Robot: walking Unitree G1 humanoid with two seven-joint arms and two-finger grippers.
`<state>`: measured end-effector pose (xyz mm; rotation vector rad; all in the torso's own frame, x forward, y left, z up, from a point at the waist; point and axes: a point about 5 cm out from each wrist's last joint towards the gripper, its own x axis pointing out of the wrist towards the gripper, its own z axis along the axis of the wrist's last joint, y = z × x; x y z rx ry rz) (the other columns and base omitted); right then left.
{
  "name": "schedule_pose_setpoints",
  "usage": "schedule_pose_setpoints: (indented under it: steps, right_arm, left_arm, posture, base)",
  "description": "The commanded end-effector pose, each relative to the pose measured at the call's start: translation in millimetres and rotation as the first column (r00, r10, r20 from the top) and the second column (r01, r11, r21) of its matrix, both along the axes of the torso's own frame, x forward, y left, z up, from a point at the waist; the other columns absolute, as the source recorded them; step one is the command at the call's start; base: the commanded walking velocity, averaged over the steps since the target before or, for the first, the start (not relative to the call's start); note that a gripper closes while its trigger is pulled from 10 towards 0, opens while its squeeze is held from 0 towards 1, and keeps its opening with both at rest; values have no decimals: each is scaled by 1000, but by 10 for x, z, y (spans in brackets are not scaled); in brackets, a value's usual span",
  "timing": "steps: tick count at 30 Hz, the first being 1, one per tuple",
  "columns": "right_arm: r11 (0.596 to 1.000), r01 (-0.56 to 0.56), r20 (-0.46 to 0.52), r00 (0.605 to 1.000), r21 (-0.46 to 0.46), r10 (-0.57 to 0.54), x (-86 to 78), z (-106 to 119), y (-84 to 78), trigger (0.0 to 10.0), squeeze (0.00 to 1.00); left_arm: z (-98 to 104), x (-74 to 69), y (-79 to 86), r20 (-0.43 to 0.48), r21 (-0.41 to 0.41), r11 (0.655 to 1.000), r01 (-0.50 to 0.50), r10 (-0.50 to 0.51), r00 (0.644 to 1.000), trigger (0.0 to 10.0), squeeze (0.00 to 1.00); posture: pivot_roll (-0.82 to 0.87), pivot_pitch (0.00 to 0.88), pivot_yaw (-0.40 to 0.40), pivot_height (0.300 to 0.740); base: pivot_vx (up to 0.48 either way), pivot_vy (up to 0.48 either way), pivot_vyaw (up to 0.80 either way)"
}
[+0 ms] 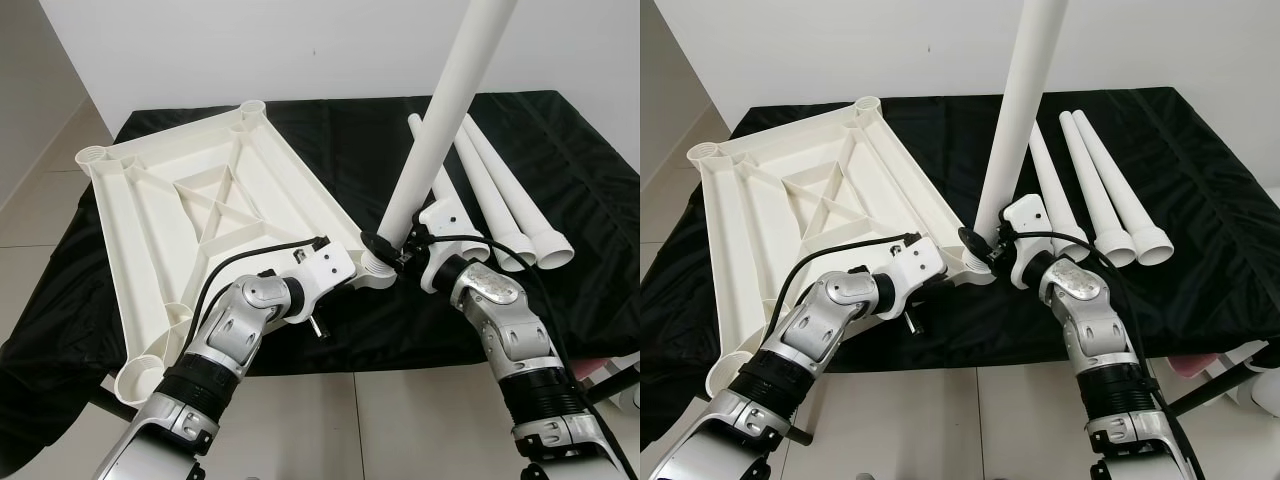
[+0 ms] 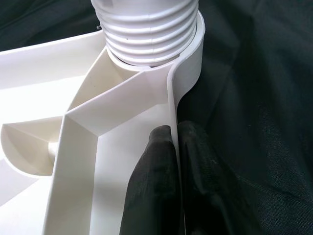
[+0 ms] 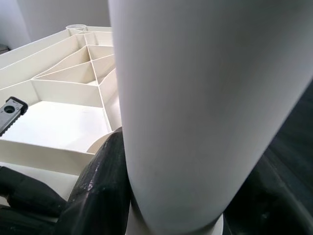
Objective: Building children table
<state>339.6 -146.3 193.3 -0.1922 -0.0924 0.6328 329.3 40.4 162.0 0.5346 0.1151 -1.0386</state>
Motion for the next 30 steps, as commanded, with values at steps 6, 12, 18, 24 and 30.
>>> schedule_pose_setpoints:
  steps: [6, 12, 18, 24, 30]
  right_arm:
    - [985, 170, -106, 980, -13, -170, 15, -262, -118, 10000, 0]
    - [981, 193, -111, 975, -13, -194, 37, -266, -84, 10000, 0]
    - [977, 213, -119, 970, 0, -212, 60, -264, -35, 10000, 0]
    - [976, 219, -128, 968, -2, -217, 66, -272, 5, 10000, 0]
    - [978, 191, -153, 967, -88, -202, 159, -203, -19, 10000, 0]
  left_arm:
    - [176, -18, -34, 87, -77, 997, 12, -5, 996, 10000, 0]
    - [172, -29, -51, 87, -78, 997, 17, -11, 996, 10000, 0]
    - [169, -34, -60, 88, -78, 997, 21, -14, 996, 10000, 0]
    - [169, -37, -59, 88, -80, 997, 20, -13, 996, 10000, 0]
    - [175, -30, -59, 93, -82, 996, 18, -10, 996, 10000, 0]
  posture:
    - [-119, 138, 67, 740]
    - [-121, 137, 70, 740]
    - [-118, 137, 68, 740]
    - [-117, 135, 67, 740]
    - [-122, 131, 68, 740]
  base:
    - [0, 0, 0]
    - [0, 0, 0]
    - [0, 0, 0]
    - [0, 0, 0]
    - [0, 0, 0]
